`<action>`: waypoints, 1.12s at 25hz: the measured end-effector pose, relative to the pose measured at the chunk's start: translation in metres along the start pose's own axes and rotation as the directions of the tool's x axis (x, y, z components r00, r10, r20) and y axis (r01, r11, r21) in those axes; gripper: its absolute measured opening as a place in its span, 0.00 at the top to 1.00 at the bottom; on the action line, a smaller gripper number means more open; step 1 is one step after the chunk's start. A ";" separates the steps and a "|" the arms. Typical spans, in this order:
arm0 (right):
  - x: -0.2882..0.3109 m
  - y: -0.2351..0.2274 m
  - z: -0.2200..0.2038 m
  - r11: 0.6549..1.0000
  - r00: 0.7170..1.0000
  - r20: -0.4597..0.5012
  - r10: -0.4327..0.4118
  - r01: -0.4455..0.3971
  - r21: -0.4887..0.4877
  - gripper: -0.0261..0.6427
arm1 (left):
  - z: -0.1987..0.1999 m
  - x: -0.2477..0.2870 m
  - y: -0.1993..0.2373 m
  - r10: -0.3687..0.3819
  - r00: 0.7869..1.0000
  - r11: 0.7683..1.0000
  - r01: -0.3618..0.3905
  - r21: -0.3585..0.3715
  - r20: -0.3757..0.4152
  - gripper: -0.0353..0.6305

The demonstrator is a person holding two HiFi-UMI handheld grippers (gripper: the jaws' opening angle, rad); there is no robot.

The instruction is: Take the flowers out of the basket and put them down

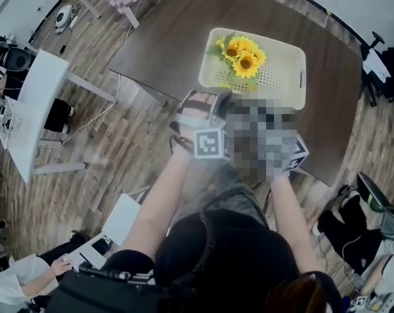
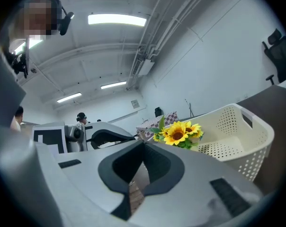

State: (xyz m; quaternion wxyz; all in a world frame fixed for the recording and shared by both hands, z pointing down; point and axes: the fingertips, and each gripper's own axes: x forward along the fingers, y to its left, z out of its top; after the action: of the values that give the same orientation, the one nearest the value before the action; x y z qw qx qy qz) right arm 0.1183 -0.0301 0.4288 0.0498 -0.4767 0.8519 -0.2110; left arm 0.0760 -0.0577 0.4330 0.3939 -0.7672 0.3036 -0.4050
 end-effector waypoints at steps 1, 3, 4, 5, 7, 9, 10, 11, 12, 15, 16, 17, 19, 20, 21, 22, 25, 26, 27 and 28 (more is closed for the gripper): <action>0.002 -0.003 0.003 1.000 1.000 -0.002 0.001 -0.001 -0.003 0.96 | -0.001 0.004 0.002 0.004 1.000 1.000 -0.004 0.000 -0.003 0.94; 0.006 -0.009 0.009 1.000 1.000 -0.006 0.003 -0.003 -0.007 0.96 | -0.006 0.011 0.007 0.016 1.000 1.000 -0.016 0.000 -0.014 0.94; 0.008 -0.012 0.012 1.000 1.000 -0.005 0.004 -0.004 -0.007 0.96 | -0.009 0.015 0.010 0.021 1.000 1.000 -0.021 0.000 -0.021 0.94; 0.010 -0.015 0.015 1.000 1.000 -0.003 0.006 -0.006 -0.006 0.96 | -0.011 0.018 0.012 0.022 0.999 1.000 -0.022 -0.002 -0.029 0.94; 0.015 -0.021 0.022 1.000 1.000 -0.002 0.010 -0.010 -0.005 0.96 | -0.015 0.026 0.016 0.021 0.999 1.000 -0.022 -0.012 -0.041 0.94; 0.020 -0.028 0.029 1.000 1.000 -0.004 0.015 -0.015 -0.005 0.96 | -0.017 0.034 0.020 0.019 0.999 1.000 -0.020 -0.019 -0.051 0.94; 0.023 -0.031 0.032 1.000 1.000 -0.006 0.019 -0.019 -0.003 0.96 | -0.017 0.038 0.022 0.019 0.998 1.000 -0.020 -0.021 -0.054 0.94; 0.025 -0.033 0.035 1.000 1.000 -0.007 0.023 -0.023 -0.001 0.96 | -0.017 0.041 0.024 0.020 0.998 1.000 -0.021 -0.019 -0.057 0.94; 0.027 -0.034 0.037 1.000 1.000 -0.008 0.027 -0.027 -0.002 0.96 | -0.017 0.044 0.026 0.021 0.998 1.000 -0.022 -0.015 -0.059 0.94; 0.035 -0.040 0.045 0.999 0.999 -0.008 0.038 -0.039 -0.007 0.96 | -0.017 0.052 0.032 0.022 0.998 1.000 -0.022 -0.003 -0.066 0.94; 0.037 -0.043 0.047 0.999 0.999 -0.009 0.040 -0.040 -0.007 0.96 | -0.017 0.054 0.033 0.021 0.997 1.000 -0.021 -0.002 -0.069 0.94; 0.039 -0.046 0.049 0.999 0.999 -0.008 0.039 -0.039 -0.008 0.96 | -0.018 0.057 0.034 0.021 0.997 1.000 -0.021 -0.002 -0.071 0.94; 0.042 -0.052 0.052 0.999 0.999 -0.011 0.036 -0.036 -0.009 0.96 | -0.021 0.062 0.036 0.023 0.997 1.000 -0.023 -0.003 -0.078 0.94; 0.043 -0.055 0.053 0.999 0.999 -0.015 0.035 -0.035 -0.011 0.96 | -0.023 0.064 0.036 0.023 0.996 1.000 -0.023 -0.003 -0.083 0.94; 0.045 -0.057 0.054 0.999 0.999 -0.019 0.034 -0.034 -0.014 0.96 | -0.024 0.066 0.036 0.021 0.996 1.000 -0.022 -0.002 -0.088 0.94; 0.046 -0.060 0.055 0.999 0.999 -0.023 0.032 -0.033 -0.017 0.96 | -0.025 0.068 0.036 0.019 0.996 1.000 -0.019 0.001 -0.092 0.94; 0.052 -0.071 0.058 1.000 0.999 -0.032 0.025 -0.026 -0.016 0.96 | -0.027 0.076 0.036 0.013 0.995 1.000 -0.013 0.006 -0.103 0.94; 0.054 -0.074 0.059 1.000 0.999 -0.036 0.024 -0.024 -0.017 0.96 | -0.029 0.079 0.037 0.011 0.994 1.000 -0.010 0.006 -0.108 0.94; 0.056 -0.077 0.060 1.000 0.999 -0.040 0.022 -0.023 -0.020 0.96 | -0.031 0.081 0.036 0.007 0.994 1.000 -0.007 0.004 -0.112 0.94; 0.058 -0.080 0.061 0.999 0.999 -0.044 0.020 -0.021 -0.023 0.96 | -0.033 0.084 0.036 0.003 0.993 1.000 -0.003 0.001 -0.118 0.94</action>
State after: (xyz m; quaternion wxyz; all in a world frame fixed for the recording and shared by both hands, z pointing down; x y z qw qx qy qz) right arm 0.1677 -0.1344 0.4132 0.0276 -0.4637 0.8602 -0.2106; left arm 0.0832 -0.1540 0.4468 0.3762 -0.7412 0.3273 -0.4493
